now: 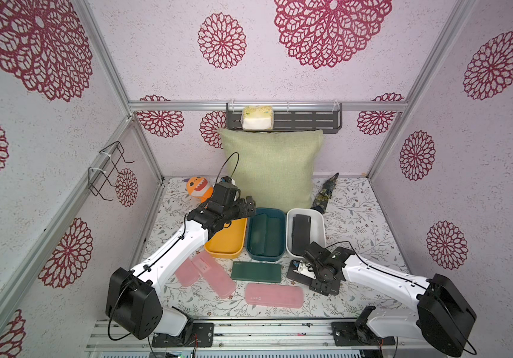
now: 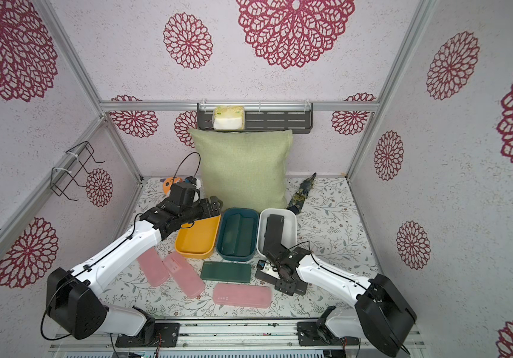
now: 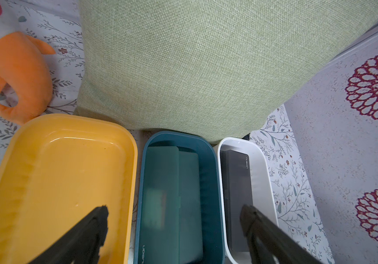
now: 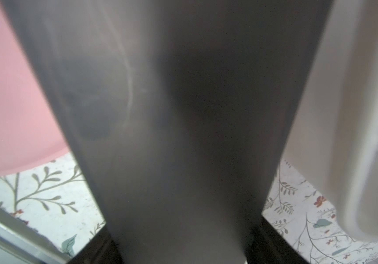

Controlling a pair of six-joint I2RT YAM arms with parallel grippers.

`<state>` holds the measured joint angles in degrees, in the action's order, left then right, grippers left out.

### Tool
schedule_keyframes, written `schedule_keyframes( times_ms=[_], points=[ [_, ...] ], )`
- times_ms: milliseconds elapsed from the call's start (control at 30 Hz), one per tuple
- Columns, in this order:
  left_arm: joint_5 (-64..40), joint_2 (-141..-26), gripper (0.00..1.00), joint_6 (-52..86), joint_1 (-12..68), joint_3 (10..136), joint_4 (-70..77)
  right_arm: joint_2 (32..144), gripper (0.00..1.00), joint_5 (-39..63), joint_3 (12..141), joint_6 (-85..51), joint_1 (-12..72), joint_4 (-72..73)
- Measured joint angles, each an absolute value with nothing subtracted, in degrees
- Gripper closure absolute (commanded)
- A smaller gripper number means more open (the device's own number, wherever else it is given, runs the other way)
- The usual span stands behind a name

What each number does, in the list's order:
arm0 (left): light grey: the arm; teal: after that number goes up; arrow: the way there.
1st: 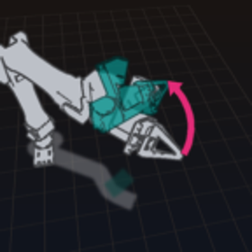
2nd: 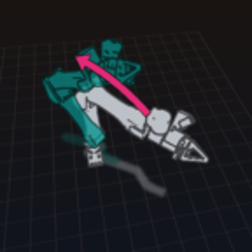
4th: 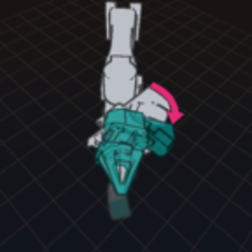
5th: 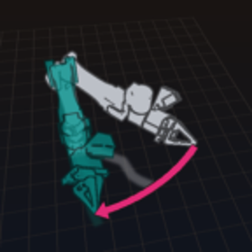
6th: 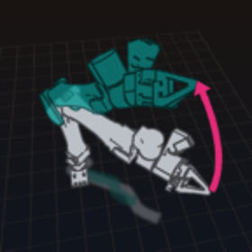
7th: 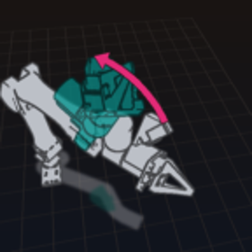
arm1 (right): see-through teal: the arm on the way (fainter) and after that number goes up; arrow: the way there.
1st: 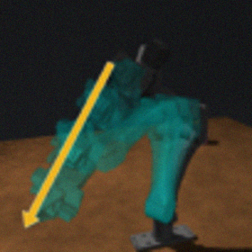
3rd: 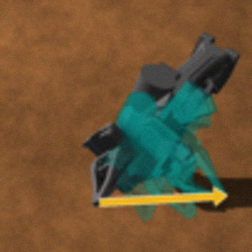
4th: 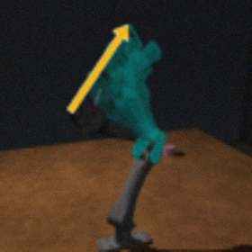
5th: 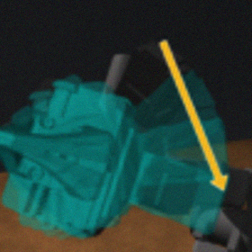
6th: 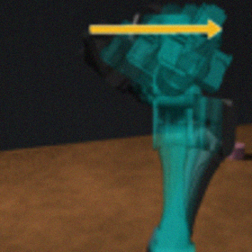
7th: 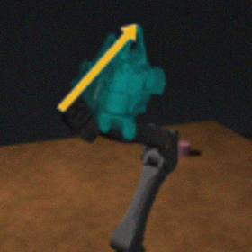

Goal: Place the pencil cases by color into the storage box
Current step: Pick up the pencil case from the center of the board, then place the pencil case at the storage box.

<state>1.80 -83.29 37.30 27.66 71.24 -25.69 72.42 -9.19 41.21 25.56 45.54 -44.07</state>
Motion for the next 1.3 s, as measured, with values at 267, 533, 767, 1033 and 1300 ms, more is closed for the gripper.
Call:
schedule_keyframes(
  times_ms=[267,533,767,1033,1300],
  points=[
    [3.29,-83.20,0.02,36.38,27.64,71.24,-26.33,65.14,0.47,-6.85,41.08,27.05,45.54,-43.38],
    [3.70,-82.28,0.03,35.33,27.59,71.24,-27.42,60.42,0.46,-7.31,42.83,26.06,45.39,-39.64],
    [3.49,-82.28,0.03,34.48,27.59,71.24,-28.69,62.61,0.47,-9.15,49.50,21.19,42.74,-35.33],
    [3.29,-82.28,0.03,33.58,27.59,71.24,-30.06,64.36,0.49,-5.72,53.25,10.04,36.67,-29.43],
    [2.63,-82.56,0.03,32.91,27.59,71.79,-31.35,66.94,0.50,-1.28,53.34,-2.13,32.16,-26.59]
  ],
)
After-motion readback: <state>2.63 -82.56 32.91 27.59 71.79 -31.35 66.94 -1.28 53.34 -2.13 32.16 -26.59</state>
